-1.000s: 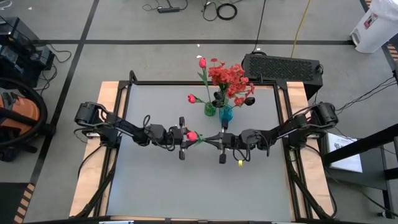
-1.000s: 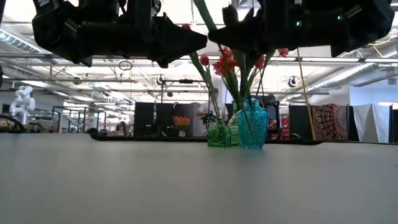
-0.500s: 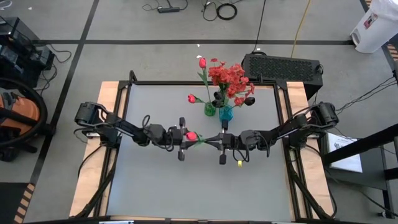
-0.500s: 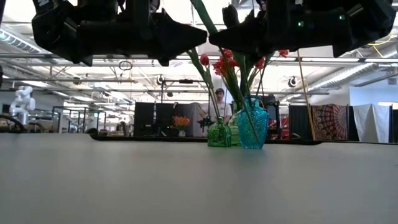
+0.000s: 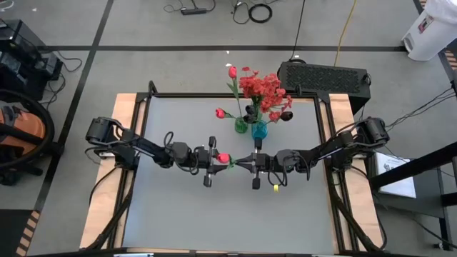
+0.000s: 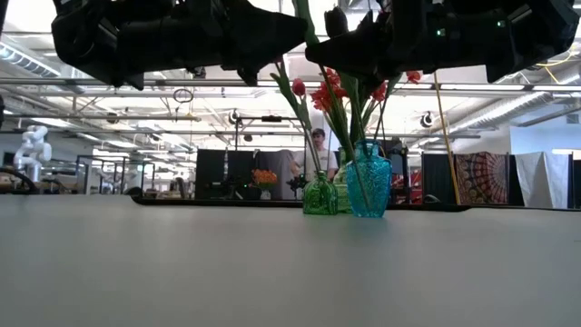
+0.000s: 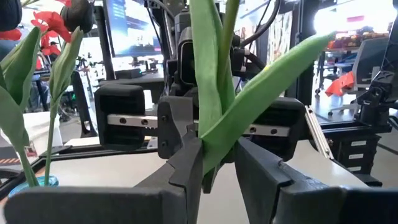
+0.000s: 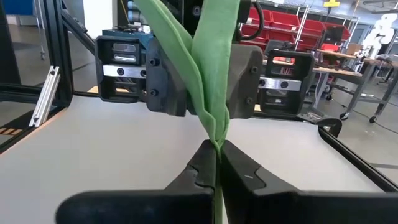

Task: Sort flowers into vase by color
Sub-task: Put the pink flower into the bottom green vase

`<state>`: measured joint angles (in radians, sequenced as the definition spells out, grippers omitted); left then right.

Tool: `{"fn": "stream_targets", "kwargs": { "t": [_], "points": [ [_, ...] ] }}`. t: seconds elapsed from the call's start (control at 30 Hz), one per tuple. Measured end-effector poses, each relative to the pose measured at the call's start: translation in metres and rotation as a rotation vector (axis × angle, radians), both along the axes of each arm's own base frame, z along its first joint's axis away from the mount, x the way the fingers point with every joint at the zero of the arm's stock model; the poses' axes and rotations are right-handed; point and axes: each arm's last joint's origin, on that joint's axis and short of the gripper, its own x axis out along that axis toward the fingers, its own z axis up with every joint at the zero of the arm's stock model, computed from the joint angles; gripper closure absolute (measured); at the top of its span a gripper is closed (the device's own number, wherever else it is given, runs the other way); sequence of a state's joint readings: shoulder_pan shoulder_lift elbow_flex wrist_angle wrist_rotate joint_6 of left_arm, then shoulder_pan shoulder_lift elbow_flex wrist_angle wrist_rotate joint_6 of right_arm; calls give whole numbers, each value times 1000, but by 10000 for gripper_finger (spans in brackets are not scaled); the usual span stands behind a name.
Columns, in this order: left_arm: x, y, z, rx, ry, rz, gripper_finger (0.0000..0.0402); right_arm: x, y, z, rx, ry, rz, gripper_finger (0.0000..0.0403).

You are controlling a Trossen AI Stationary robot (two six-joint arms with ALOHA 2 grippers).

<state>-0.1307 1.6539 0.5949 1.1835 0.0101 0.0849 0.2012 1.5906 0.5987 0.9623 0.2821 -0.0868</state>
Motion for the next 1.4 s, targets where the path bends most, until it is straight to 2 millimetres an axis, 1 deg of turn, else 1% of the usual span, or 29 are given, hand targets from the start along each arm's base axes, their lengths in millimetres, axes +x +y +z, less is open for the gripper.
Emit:
{"fn": "stream_targets", "kwargs": {
  "t": [0.73,0.83,1.0,1.03,1.17,1.4],
  "points": [
    [1,4,2,-10,-18,71,307,0,1,-1,-1,8,0,403],
    [1,4,2,-10,-17,71,324,0,1,-1,-1,8,0,403],
    [1,4,2,-10,-16,72,383,0,1,-1,-1,9,2,403],
    [1,4,2,-10,-16,72,390,0,1,-1,-1,9,3,403],
    [1,4,2,-9,-11,73,391,0,1,-2,-2,16,3,395],
    [1,4,0,-6,8,74,397,0,1,-2,-4,18,4,361]
  ]
}}
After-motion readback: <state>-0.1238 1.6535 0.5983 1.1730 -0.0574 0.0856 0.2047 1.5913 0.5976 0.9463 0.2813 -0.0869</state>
